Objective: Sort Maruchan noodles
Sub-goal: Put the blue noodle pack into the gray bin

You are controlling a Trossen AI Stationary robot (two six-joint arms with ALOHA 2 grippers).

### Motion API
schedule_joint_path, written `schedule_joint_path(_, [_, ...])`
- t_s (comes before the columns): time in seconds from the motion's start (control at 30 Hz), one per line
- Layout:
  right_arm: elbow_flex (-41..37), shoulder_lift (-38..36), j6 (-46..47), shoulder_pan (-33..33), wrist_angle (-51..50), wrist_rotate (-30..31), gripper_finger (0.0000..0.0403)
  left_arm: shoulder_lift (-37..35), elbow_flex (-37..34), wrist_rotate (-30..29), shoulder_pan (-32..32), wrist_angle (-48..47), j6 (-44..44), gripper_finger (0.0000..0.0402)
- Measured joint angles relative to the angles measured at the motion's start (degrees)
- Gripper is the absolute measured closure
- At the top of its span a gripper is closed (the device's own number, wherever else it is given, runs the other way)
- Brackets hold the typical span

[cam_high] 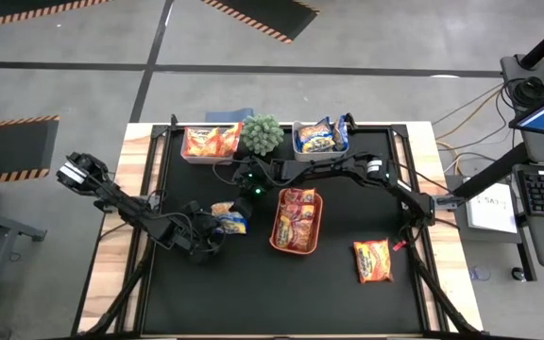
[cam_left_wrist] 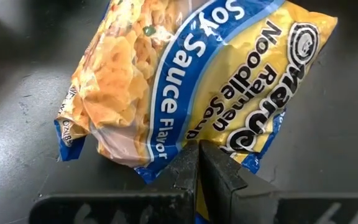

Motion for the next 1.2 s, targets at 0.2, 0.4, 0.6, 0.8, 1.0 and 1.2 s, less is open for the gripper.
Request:
schedule_joint_path(0.2, [0.0, 0.0, -0.1, 0.0, -0.1, 0.0, 0.0294, -2.3, -0.1, 1.8, -0.1, -0.4, 0.9, 0.0402])
schedule_joint_path(0.4, [0.0, -0.1, -1.6, -0.3, -0.1, -0.1, 0.0357, -9.4, -0.1, 1.6, -0.1, -2.3, 3.9, 0.0402])
schedule_joint_path(0.6, [0.0, -0.2, -3.4, -0.4, -0.2, -0.2, 0.0379, -17.5, -0.1, 0.7, -0.1, -7.0, 4.1, 0.0402])
schedule_joint_path(0.8, [0.0, -1.6, -4.7, -0.4, -0.4, -0.7, 0.0393, -25.8, -0.1, 0.4, -0.1, -7.6, 8.5, 0.0402])
schedule_joint_path(1.0, [0.0, -3.8, -7.7, -0.4, -2.9, -0.5, 0.0394, -33.0, -0.1, 0.1, -0.1, -7.5, 13.4, 0.0402])
schedule_joint_path(1.2, [0.0, -5.8, -10.2, 0.0, -3.1, -0.4, 0.0394, -39.3, -0.1, -6.0, -0.1, -7.0, 18.2, 0.0402])
